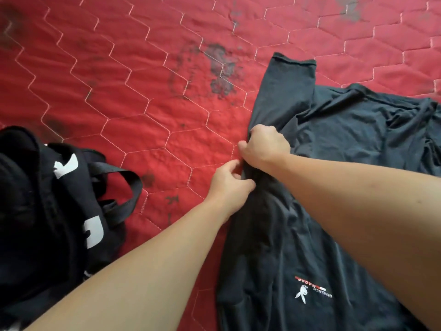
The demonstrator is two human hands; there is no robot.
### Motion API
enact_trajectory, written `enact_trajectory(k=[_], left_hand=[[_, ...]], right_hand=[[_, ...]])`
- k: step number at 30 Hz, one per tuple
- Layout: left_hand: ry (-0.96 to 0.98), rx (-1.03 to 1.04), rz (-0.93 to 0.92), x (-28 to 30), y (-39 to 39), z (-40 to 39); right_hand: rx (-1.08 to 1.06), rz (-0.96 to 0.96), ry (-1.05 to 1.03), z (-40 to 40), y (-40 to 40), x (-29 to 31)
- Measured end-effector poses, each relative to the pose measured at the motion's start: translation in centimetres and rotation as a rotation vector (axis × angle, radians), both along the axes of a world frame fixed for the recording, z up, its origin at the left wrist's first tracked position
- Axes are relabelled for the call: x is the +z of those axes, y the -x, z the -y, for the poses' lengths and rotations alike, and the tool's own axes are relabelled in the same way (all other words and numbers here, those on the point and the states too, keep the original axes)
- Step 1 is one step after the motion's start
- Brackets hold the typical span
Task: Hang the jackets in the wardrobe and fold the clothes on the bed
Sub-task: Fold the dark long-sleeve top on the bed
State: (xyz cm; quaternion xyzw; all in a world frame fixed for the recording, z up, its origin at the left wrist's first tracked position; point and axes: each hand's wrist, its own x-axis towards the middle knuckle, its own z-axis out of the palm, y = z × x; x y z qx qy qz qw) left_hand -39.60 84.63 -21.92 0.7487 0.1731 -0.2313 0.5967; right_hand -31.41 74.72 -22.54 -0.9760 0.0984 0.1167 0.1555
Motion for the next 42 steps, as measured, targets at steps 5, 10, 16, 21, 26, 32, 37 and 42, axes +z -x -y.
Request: enact_trajectory(k=[5, 10, 16, 21, 26, 32, 37, 42], left_hand=[[-0.180, -0.009, 0.169, 0.3, 0.8, -1.9], [-0.292, -0.023, 0.398, 0.4, 1.6, -2.4], [0.089, 0.387, 0.226, 3.0, -2.8, -1.0], [0.518, 0.262, -0.285, 5.5, -9.0, 1.5], [0.385, 0.156, -0.033, 6.3, -9.2, 4.6], [-0.563, -0.667, 0.522, 8.2, -6.8, 7.8], [-0.548, -0.755, 0.480, 7.4, -4.5, 9.4], [0.161, -0.228, 0.001, 5.2, -3.2, 7.7]], right_hand=[[-0.159, 0.068, -0.114, -0.4, -1.6, 1.3], [-0.195, 0.203, -0.311, -0.8, -2.8, 2.8], [-0.562, -0.077, -1.439, 0.3, -1.5, 7.4], [-0.443, -0.513, -1.846, 5.5, 3.8, 6.8], [-0.398, -0.539, -1.409, 9.6, 5.0, 5.4], [-0.154, -0.075, -1.068, 11.4, 1.1, 8.4], [-0.191, 0.004, -0.881, 12.6, -0.3, 10.5], [-0.494, -0.240, -1.714, 17.0, -3.4, 11.6]])
